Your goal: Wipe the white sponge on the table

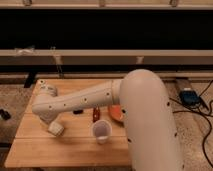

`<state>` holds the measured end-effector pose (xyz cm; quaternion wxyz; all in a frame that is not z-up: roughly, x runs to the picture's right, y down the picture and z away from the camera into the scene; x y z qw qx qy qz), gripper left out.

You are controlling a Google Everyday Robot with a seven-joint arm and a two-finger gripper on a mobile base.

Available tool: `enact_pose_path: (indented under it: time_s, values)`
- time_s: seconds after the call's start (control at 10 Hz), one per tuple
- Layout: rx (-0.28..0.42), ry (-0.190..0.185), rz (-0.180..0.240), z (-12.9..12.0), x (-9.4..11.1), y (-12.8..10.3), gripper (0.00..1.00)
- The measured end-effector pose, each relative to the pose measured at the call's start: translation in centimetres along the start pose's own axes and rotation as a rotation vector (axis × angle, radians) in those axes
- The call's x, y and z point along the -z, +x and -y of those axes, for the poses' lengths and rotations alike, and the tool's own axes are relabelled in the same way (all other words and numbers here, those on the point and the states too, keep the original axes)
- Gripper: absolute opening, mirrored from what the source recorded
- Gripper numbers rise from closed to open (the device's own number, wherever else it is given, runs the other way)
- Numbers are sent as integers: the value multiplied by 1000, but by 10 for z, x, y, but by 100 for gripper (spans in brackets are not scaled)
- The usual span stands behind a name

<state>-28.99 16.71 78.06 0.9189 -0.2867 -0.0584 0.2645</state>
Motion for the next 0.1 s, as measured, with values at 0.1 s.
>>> enact_pose_path:
  time_s: [0.1]
  values:
    - [1, -5, 2, -1, 1, 0, 69]
